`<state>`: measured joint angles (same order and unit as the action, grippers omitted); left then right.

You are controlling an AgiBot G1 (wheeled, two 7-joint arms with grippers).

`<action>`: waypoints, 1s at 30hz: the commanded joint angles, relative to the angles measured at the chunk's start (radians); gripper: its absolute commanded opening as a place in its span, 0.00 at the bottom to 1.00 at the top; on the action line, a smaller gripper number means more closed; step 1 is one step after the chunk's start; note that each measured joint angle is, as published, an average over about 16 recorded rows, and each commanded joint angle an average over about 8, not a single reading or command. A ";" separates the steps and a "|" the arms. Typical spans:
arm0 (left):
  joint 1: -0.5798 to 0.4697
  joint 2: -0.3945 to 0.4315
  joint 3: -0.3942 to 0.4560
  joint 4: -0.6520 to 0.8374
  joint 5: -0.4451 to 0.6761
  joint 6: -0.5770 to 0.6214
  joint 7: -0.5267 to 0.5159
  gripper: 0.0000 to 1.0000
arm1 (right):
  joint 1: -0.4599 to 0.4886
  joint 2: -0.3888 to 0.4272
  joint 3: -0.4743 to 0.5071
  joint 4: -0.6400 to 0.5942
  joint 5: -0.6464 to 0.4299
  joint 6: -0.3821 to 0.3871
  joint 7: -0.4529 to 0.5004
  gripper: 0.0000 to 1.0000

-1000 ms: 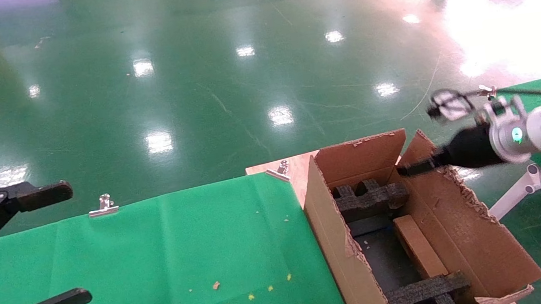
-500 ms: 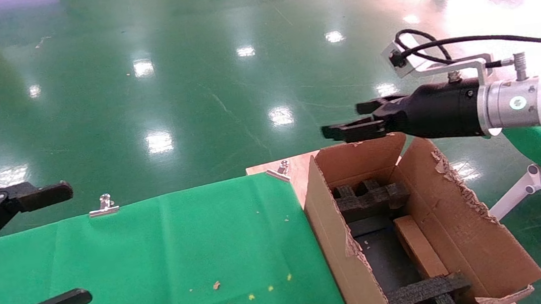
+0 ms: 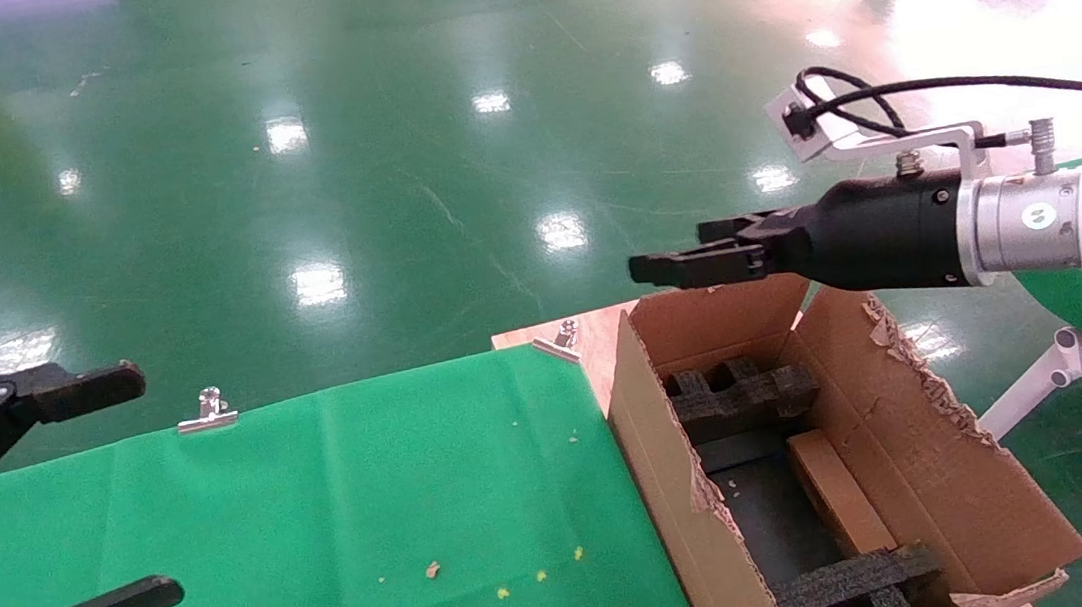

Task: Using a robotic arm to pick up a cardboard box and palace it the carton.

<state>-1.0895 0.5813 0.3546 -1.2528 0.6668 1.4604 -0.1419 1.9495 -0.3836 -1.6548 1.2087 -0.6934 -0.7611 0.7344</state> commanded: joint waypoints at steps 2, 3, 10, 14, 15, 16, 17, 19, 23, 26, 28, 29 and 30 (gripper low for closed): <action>0.000 0.000 0.000 0.000 0.000 0.000 0.000 1.00 | -0.018 -0.006 0.029 0.001 -0.005 -0.015 -0.011 1.00; 0.000 0.000 0.000 0.000 0.000 0.000 0.000 1.00 | -0.032 -0.009 0.050 0.002 -0.005 -0.027 -0.019 1.00; 0.000 0.000 0.000 0.000 0.000 0.000 0.000 1.00 | -0.136 -0.036 0.214 0.011 -0.009 -0.114 -0.085 1.00; 0.000 0.000 0.000 0.000 0.000 0.000 0.000 1.00 | -0.197 -0.052 0.309 0.017 -0.011 -0.165 -0.123 1.00; 0.000 0.000 0.000 0.000 0.000 0.000 0.000 1.00 | -0.212 -0.056 0.333 0.018 -0.012 -0.178 -0.132 1.00; 0.000 0.000 0.000 0.000 0.000 0.000 0.000 1.00 | -0.228 -0.060 0.358 0.019 -0.012 -0.191 -0.142 1.00; 0.000 0.000 0.000 0.000 0.000 0.000 0.000 1.00 | -0.242 -0.064 0.381 0.021 -0.013 -0.203 -0.151 1.00; 0.000 0.000 0.000 0.000 0.000 0.000 0.000 1.00 | -0.273 -0.072 0.429 0.023 -0.014 -0.229 -0.170 1.00; 0.000 0.000 0.000 0.000 0.000 0.000 0.000 1.00 | -0.336 -0.088 0.529 0.029 -0.017 -0.282 -0.210 1.00; 0.000 0.000 0.000 0.000 0.000 0.000 0.000 1.00 | -0.386 -0.101 0.607 0.033 -0.019 -0.324 -0.241 1.00; 0.000 0.000 0.000 0.000 0.000 0.000 0.000 1.00 | -0.420 -0.110 0.660 0.036 -0.020 -0.353 -0.262 1.00; 0.000 0.000 0.000 0.000 0.000 0.000 0.000 1.00 | -0.436 -0.114 0.686 0.037 -0.020 -0.366 -0.273 1.00; 0.000 0.000 0.000 0.000 0.000 0.000 0.000 1.00 | -0.454 -0.118 0.713 0.039 -0.021 -0.381 -0.283 1.00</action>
<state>-1.0896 0.5813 0.3548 -1.2528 0.6667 1.4604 -0.1418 1.4967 -0.5017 -0.9432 1.2476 -0.7145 -1.1411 0.4517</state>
